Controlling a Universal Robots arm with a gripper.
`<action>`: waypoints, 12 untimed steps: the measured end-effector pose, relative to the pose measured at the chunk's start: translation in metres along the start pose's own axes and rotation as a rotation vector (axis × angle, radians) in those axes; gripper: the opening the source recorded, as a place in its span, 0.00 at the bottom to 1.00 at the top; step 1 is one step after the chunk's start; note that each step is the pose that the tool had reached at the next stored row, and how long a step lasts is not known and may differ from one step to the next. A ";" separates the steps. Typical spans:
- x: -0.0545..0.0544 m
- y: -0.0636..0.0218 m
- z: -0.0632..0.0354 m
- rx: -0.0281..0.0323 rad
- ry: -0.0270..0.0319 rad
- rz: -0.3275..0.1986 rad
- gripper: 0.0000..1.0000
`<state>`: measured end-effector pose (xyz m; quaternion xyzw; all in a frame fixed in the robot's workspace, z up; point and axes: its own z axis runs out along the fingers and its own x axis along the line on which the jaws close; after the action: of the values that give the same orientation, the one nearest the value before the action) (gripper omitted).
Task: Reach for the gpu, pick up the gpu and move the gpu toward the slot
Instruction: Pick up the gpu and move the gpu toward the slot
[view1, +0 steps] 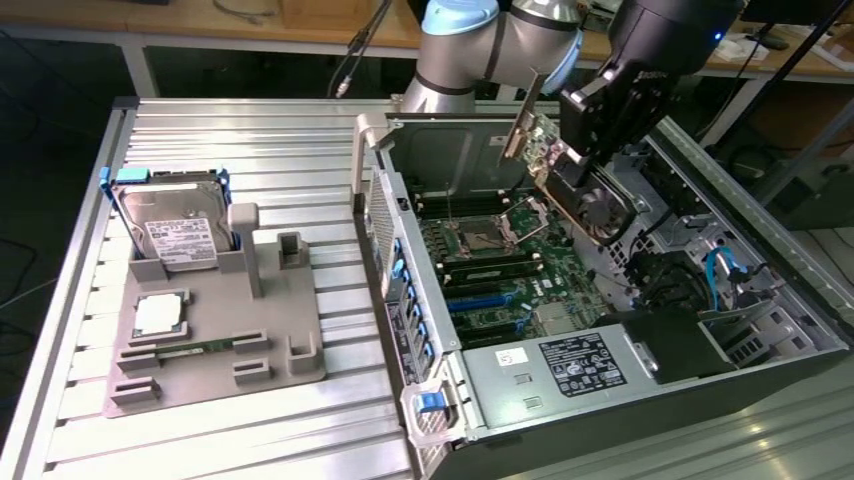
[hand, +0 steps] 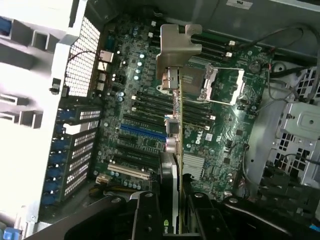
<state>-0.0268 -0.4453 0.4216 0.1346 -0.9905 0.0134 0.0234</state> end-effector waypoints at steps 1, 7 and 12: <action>0.000 0.0000 0.0004 0.0009 -0.0003 -0.017 0.27; 0.000 0.0001 0.0036 0.0072 -0.0029 -0.143 0.27; 0.000 0.0001 0.0062 0.0119 -0.0048 -0.237 0.27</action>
<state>-0.0268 -0.4453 0.4153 0.2507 -0.9677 0.0161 0.0216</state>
